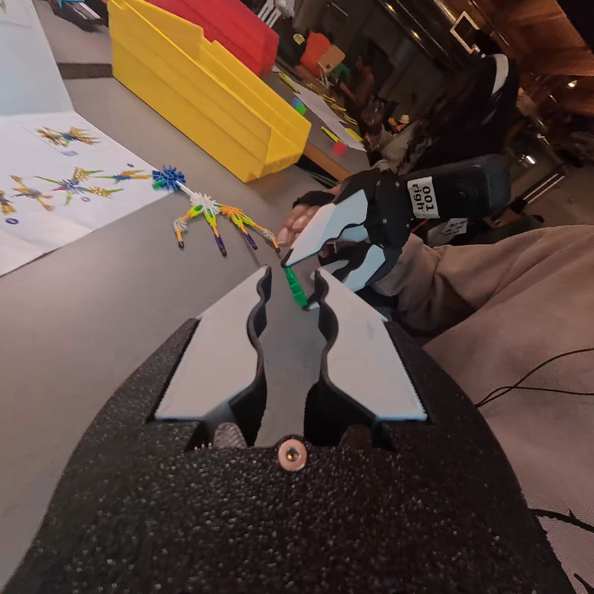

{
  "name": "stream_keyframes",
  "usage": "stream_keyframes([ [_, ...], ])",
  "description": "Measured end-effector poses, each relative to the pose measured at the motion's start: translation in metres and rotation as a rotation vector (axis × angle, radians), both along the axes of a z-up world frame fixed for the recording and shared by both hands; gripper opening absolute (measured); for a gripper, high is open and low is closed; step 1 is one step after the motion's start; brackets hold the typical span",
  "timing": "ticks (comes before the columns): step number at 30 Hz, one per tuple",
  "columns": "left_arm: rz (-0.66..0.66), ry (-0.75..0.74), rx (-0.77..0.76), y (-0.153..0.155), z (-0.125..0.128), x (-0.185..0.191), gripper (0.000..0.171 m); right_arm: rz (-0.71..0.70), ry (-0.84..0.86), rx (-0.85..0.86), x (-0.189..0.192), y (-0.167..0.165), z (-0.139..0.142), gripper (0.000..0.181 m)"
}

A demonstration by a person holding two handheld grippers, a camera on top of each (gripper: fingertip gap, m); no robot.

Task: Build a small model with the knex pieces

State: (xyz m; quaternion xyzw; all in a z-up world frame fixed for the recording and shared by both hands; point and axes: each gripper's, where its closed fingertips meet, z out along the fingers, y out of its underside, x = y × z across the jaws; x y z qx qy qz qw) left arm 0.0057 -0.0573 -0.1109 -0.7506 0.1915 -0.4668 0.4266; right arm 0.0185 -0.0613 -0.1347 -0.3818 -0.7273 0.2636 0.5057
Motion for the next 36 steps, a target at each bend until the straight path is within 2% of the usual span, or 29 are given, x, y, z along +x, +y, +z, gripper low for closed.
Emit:
stream_keyframes([
  [5,-0.088,-0.017,-0.035,-0.008,-0.010,0.021,0.008,0.008,0.042,0.081,0.003,-0.003,0.011,0.032],
  [8,-0.087,-0.123,0.015,-0.008,0.009,0.019,0.006,-0.007,0.162,0.019,0.004,-0.001,0.033,0.030],
  [10,-0.055,-0.240,0.097,-0.006,0.030,0.015,0.005,-0.045,0.283,-0.103,0.007,0.007,0.054,0.035],
  [13,0.015,-0.373,0.211,-0.002,0.053,0.011,0.005,-0.023,0.364,-0.432,0.007,0.008,0.069,0.038],
  [16,0.059,-0.433,0.263,0.000,0.057,0.015,0.005,0.012,0.413,-0.673,0.002,0.001,0.074,0.023],
  [18,0.067,-0.475,0.285,-0.001,0.060,0.017,0.005,0.005,0.447,-0.739,0.003,0.006,0.078,0.010],
  [25,0.112,-0.533,0.365,-0.002,0.066,0.021,0.004,0.106,0.452,-0.993,0.006,0.003,0.084,0.009],
  [32,0.108,-0.554,0.366,-0.003,0.067,0.023,0.004,0.133,0.458,-1.011,0.007,0.001,0.085,0.005],
  [36,0.072,-0.408,0.357,-0.002,0.059,0.022,0.009,0.150,0.367,-0.977,0.011,0.002,0.081,0.004],
])
